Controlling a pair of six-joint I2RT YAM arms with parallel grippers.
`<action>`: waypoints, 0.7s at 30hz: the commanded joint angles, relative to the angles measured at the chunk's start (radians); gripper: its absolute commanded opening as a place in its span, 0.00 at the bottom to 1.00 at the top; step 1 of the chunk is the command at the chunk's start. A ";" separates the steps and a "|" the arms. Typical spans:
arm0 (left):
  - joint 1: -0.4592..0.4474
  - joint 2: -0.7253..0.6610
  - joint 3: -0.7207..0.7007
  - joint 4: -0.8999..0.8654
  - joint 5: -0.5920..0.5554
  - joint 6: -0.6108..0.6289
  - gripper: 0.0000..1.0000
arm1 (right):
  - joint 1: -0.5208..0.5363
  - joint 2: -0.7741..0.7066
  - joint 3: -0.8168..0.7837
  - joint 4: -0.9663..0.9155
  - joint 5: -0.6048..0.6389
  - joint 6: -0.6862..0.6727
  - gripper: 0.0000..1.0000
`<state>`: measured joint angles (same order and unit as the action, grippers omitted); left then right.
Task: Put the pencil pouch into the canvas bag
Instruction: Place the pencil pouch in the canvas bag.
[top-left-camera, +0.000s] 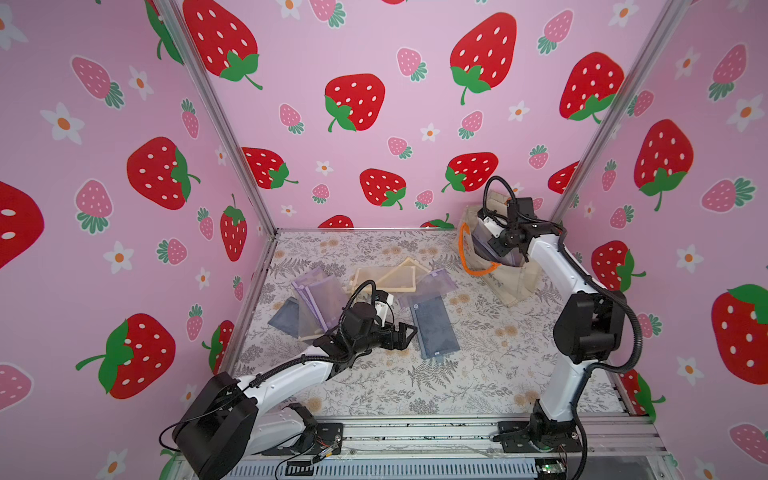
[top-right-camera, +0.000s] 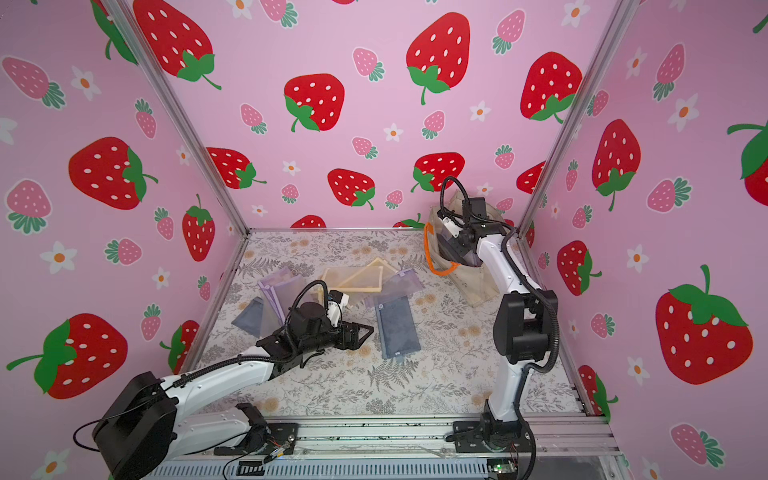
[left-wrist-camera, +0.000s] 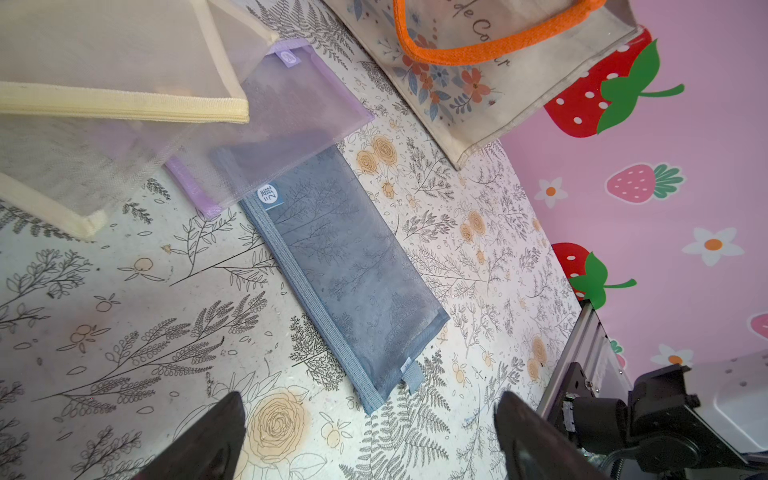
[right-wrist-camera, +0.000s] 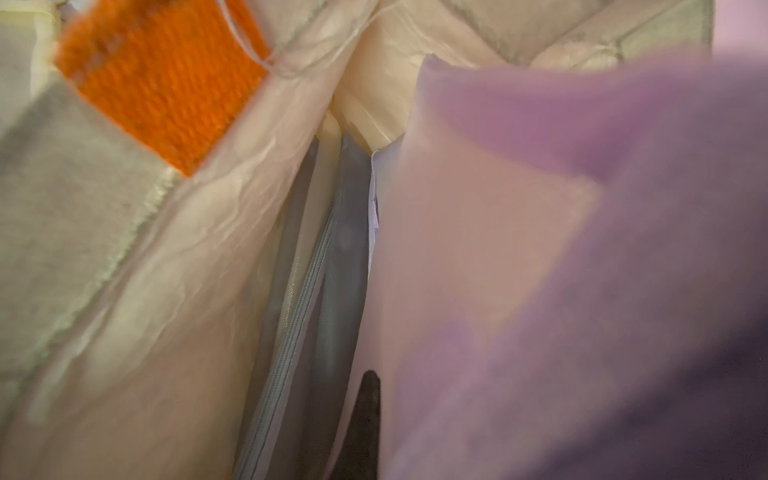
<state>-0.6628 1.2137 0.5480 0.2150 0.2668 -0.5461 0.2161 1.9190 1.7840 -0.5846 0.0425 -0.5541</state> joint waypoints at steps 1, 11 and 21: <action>0.007 -0.003 -0.006 0.033 0.012 0.005 0.96 | 0.003 0.049 0.054 -0.047 -0.006 0.014 0.00; 0.013 -0.006 -0.011 0.035 0.014 0.002 0.96 | 0.022 0.154 0.173 -0.125 0.052 0.035 0.07; 0.016 0.010 -0.006 0.036 0.026 0.000 0.96 | 0.034 0.060 0.125 -0.075 -0.029 0.140 0.33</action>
<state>-0.6518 1.2182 0.5465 0.2283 0.2737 -0.5465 0.2443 2.0293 1.9137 -0.6731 0.0589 -0.4519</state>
